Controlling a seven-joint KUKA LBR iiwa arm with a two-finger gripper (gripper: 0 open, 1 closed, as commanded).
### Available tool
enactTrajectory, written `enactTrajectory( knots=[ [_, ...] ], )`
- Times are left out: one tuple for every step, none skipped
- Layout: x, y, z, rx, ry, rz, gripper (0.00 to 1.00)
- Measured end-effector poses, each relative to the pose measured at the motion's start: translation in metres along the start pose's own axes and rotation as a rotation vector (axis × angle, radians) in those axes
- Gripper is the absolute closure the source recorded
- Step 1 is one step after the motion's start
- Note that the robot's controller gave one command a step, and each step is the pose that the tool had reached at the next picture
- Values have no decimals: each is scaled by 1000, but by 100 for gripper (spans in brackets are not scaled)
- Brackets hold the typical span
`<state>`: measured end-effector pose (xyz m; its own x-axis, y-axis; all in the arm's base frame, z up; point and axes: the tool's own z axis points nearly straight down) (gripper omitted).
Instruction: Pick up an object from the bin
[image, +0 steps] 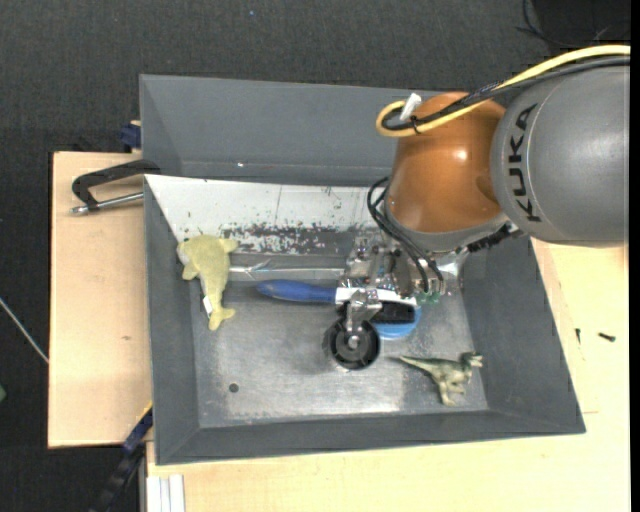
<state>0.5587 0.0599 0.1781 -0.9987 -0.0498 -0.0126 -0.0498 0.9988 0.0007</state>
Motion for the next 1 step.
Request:
enactTrajectory(
  knots=[
    [-7, -1, -92, 0, -1, -36, 100]
  ],
)
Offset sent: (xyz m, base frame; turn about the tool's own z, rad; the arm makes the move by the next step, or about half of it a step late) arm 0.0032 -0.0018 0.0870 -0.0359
